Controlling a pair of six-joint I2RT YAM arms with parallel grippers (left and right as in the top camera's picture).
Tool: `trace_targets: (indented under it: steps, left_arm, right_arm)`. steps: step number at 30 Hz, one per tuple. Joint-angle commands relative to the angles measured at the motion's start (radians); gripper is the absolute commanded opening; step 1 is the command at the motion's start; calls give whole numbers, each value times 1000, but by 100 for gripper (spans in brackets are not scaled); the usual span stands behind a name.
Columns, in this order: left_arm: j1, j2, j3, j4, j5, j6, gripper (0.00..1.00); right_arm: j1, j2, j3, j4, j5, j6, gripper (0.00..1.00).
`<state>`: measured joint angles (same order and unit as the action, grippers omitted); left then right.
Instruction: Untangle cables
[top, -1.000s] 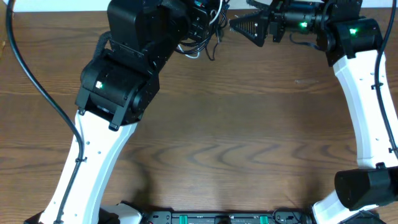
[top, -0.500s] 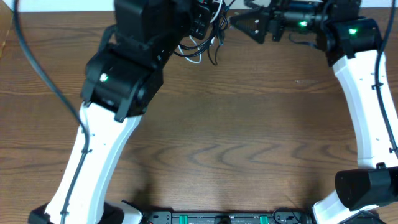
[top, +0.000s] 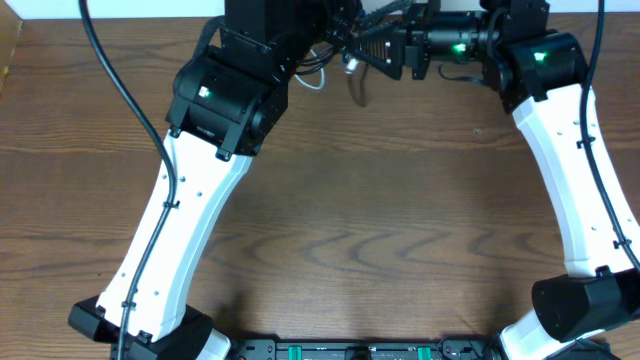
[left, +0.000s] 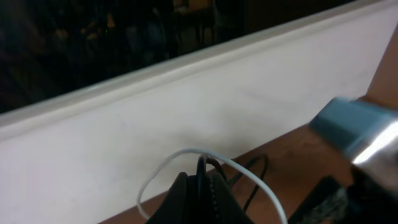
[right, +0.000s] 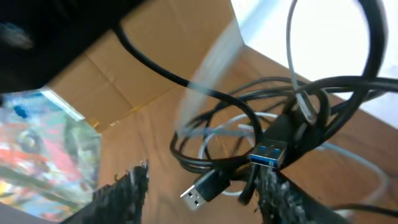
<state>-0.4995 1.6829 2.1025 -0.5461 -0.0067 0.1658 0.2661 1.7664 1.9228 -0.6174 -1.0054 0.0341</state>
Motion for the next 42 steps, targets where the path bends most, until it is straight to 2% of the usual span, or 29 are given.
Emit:
trace_targets:
  steps: [1,6,8,10,11,14,17,21,26,32,36,42]
  left_arm:
    - [-24,-24,69,10,-5,17,7]
    - [-35,-24,118,-24,-5,20,7]
    - [-42,-24,130,-27,-5,21,7]
    - [-45,-24,131,-33,-5,23,7]
    - [-45,-24,131,-37,-5,25,7]
    - [-45,-25,133,-37,-11,26,7]
    - [-45,-32,140,-38,-82,60,7]
    - [-45,-51,140,-37,-107,86,7]
    - [-45,-80,140,-49,-208,138,7]
    - [-35,-89,140,-48,-249,140,7]
    - [17,-119,141,-24,-248,98,8]
    - [130,-203,141,-21,-245,99,7]
  right_arm:
    - [10,-5,0,-4,28,-17,50]
    - [11,2,-1,-7,61,-17,54]
    - [11,3,-1,-7,61,-17,49]
    - [11,3,-1,-6,61,-17,14]
    - [11,3,-1,-7,62,-17,1]
    - [10,3,-1,-15,107,-17,1]
    - [-9,3,-1,-26,169,-17,1]
    - [-56,3,-1,-26,170,-21,1]
    - [-130,3,-1,-35,177,-32,1]
    - [-195,3,-1,-76,214,-59,1]
    - [-248,3,-1,-122,264,-88,1]
    - [-365,3,-1,-156,282,-99,1]
